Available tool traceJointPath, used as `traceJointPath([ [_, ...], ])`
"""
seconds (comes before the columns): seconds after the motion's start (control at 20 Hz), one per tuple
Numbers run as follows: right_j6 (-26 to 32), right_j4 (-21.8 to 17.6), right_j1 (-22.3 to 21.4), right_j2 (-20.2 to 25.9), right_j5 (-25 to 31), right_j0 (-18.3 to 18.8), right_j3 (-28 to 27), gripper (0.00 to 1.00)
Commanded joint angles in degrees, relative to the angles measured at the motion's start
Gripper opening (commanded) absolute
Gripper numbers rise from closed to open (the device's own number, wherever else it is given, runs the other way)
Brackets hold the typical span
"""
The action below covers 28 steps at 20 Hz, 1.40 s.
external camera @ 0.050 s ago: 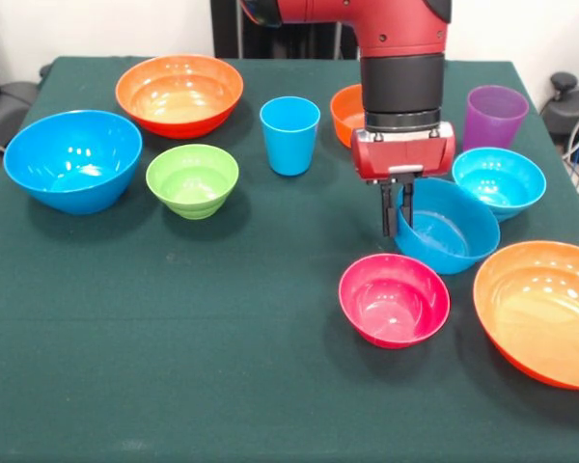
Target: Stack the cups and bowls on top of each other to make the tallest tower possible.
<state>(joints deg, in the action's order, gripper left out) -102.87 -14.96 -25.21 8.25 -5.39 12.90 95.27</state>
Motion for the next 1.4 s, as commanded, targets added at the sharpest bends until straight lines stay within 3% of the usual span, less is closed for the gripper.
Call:
traceJointPath([
  [0.05,-2.93,-1.88,-1.70,4.92,9.68,0.56,4.52,0.00],
  [1.4,-1.64,-0.79,-4.72,6.33,14.68,1.21,3.44,0.00],
])
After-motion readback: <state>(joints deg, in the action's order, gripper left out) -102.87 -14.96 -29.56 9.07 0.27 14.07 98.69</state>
